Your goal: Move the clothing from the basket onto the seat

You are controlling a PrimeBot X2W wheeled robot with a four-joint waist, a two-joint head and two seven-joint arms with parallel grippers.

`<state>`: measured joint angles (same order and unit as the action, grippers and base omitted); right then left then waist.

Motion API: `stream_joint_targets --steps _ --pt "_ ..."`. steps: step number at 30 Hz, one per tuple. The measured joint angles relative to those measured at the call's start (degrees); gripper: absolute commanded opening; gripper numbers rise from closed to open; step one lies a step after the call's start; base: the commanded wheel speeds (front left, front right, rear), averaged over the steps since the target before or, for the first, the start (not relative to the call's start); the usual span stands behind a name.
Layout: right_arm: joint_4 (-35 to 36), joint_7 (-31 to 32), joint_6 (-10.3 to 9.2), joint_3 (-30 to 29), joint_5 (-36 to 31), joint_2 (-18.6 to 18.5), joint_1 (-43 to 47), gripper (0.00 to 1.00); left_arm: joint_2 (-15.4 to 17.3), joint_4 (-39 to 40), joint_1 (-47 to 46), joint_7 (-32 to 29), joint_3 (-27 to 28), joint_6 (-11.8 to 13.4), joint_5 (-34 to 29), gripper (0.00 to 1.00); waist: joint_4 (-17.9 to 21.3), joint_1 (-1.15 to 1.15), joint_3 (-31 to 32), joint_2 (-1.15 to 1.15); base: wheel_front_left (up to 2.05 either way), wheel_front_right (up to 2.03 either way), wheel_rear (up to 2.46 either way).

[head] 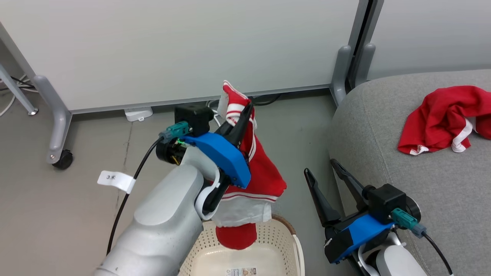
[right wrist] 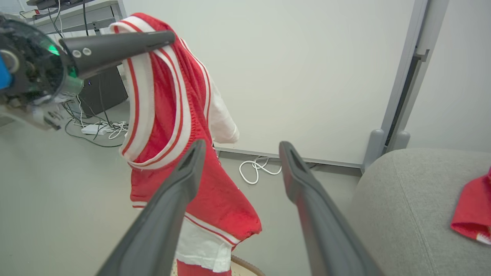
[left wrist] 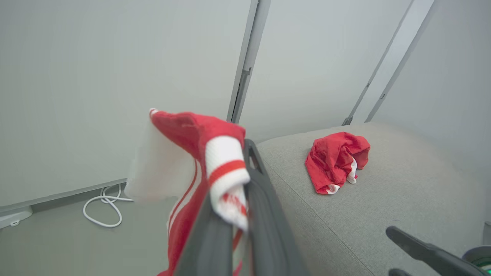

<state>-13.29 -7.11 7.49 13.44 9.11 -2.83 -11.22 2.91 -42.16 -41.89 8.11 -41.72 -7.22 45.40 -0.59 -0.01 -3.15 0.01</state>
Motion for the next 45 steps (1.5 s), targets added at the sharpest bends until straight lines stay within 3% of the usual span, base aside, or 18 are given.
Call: stream_joint_targets --steps 18,25,45 --pt "-0.5 2.2 0.00 3.1 0.4 0.0 0.6 1.00 0.0 5.3 -3.7 -0.9 -6.4 2.6 3.0 0.00 0.6 0.01 2.6 0.00 0.00 0.00 0.00" --pt "-3.3 3.4 0.00 5.9 2.6 0.0 -5.1 1.00 0.0 5.3 -4.1 -0.9 -7.8 3.2 4.0 0.00 0.4 0.01 1.7 0.00 0.00 0.00 0.00" --pt "-28.7 2.3 0.00 10.1 10.8 0.0 -22.7 1.00 0.0 7.3 -5.8 -0.5 -12.8 3.7 7.7 0.00 -2.3 0.01 0.9 0.00 0.00 0.00 0.00"
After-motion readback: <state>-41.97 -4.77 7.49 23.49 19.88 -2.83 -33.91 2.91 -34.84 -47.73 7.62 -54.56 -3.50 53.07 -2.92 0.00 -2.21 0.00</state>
